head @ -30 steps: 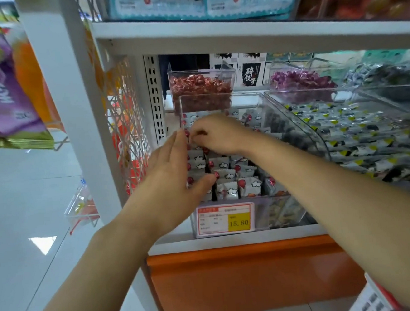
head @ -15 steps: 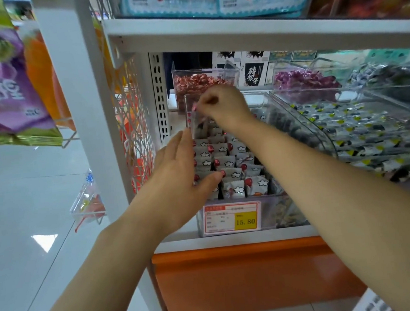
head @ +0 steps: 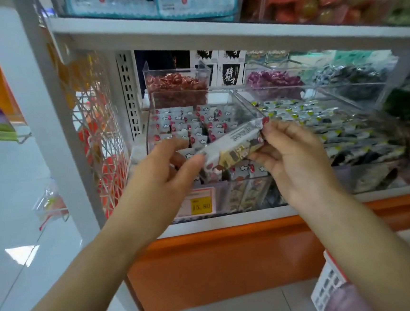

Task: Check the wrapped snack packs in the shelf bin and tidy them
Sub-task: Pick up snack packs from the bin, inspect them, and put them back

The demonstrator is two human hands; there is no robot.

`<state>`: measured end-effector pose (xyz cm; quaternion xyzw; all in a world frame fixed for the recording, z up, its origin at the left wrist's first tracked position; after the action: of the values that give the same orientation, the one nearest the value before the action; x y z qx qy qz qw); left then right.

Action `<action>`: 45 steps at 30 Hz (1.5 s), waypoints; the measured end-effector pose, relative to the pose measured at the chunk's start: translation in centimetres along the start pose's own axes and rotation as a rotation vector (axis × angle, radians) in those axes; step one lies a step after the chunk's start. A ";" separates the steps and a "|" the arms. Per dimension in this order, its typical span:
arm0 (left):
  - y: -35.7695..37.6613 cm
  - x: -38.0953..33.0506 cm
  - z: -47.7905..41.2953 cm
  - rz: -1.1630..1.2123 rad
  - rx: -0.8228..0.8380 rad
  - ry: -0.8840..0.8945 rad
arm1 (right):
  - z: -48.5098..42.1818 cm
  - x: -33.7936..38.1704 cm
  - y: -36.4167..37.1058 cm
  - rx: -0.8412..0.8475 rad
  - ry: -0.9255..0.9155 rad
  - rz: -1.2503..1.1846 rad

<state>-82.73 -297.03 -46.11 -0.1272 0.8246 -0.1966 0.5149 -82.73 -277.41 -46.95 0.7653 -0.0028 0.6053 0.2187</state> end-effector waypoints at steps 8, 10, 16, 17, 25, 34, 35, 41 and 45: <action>2.1 0.8 0.2 0.325 0.060 -0.151 | 1.0 -0.5 -2.2 0.030 0.081 -0.066; 1.9 1.5 0.1 0.403 0.018 -0.207 | 1.2 -0.8 -2.1 0.109 0.122 -0.083; 1.6 2.7 -0.1 0.557 -0.029 -0.311 | 1.2 -1.4 -2.2 0.206 0.229 -0.167; 1.6 2.7 -0.2 0.540 -0.041 -0.306 | 1.1 -1.5 -2.4 0.199 0.231 -0.164; 2.1 2.7 -0.3 0.599 -0.003 -0.295 | 0.7 -0.8 -3.3 0.103 0.019 0.029; 2.5 2.2 -0.1 0.647 0.082 -0.277 | 1.4 -0.3 -2.3 0.153 -0.064 0.224; 2.5 2.1 -0.1 0.635 0.090 -0.283 | 1.4 -0.3 -2.3 0.151 -0.087 0.286; 2.5 0.9 0.1 0.466 0.115 -0.211 | 1.1 -0.6 -1.2 0.239 -0.080 0.395; 2.4 0.5 0.0 0.322 0.135 -0.148 | 1.2 -0.4 -0.8 0.232 -0.091 0.399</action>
<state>-82.95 -295.09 -47.60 0.0274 0.7791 -0.1566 0.6064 -81.51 -277.20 -47.79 0.7961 -0.0942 0.5978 0.0053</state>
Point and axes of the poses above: each hand's wrist, its own z-axis away from the middle knuckle, its own y-axis out of the palm, x = y × z, the point moved 8 cm from there along -z, towards the middle knuckle, and after that the axes turned 2 degrees about z, right-handed, at the moved point
